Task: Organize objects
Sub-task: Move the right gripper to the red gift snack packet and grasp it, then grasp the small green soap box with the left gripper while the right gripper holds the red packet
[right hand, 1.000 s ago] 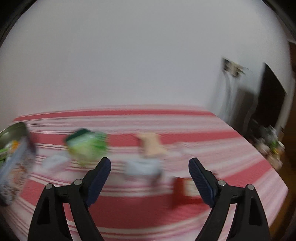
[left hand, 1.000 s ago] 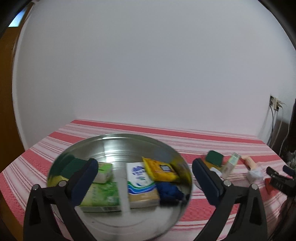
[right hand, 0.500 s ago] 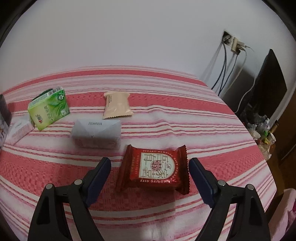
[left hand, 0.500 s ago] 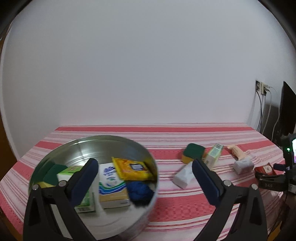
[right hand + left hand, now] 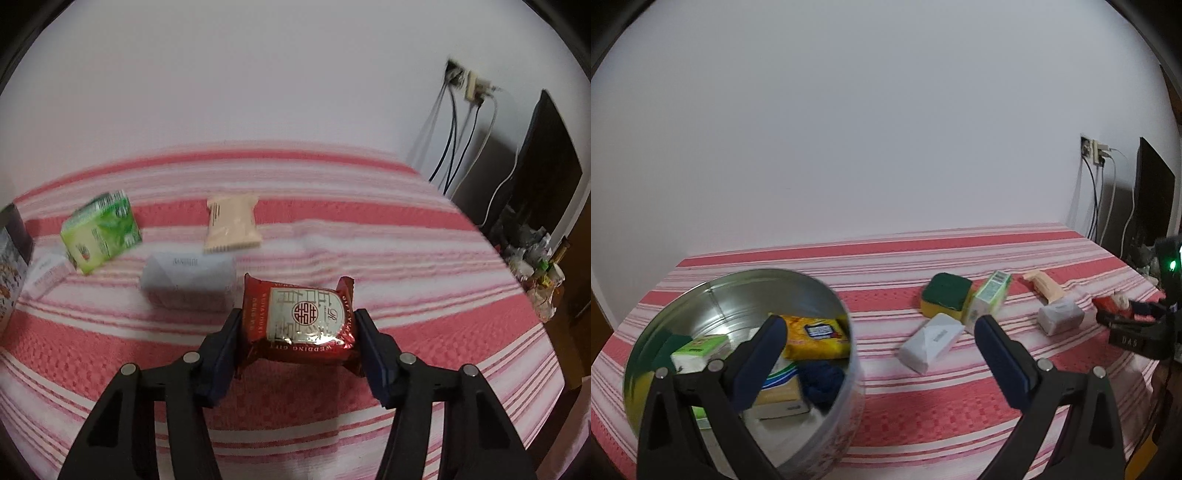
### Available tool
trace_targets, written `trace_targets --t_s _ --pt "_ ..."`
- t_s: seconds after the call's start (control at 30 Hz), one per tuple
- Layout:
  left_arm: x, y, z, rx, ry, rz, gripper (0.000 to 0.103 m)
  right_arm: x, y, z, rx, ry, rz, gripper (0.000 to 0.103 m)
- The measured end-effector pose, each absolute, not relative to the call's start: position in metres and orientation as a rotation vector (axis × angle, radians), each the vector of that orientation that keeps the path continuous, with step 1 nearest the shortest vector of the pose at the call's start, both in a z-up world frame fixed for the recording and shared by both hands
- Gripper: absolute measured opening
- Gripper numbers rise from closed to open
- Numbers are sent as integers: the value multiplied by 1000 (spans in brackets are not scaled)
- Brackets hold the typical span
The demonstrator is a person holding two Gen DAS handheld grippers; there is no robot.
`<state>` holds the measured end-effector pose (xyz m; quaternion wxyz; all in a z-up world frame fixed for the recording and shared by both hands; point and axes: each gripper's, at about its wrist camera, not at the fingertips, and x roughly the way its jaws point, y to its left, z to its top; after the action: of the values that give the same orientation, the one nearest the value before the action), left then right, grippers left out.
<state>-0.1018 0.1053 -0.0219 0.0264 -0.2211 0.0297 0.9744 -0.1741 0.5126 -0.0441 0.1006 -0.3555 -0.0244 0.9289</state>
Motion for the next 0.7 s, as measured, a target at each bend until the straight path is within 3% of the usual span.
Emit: trace_targets --t_s 0.7 --pt "-177 187 -36 -803 187 2763 100 -213 508 -27 -808 64 2874 61"
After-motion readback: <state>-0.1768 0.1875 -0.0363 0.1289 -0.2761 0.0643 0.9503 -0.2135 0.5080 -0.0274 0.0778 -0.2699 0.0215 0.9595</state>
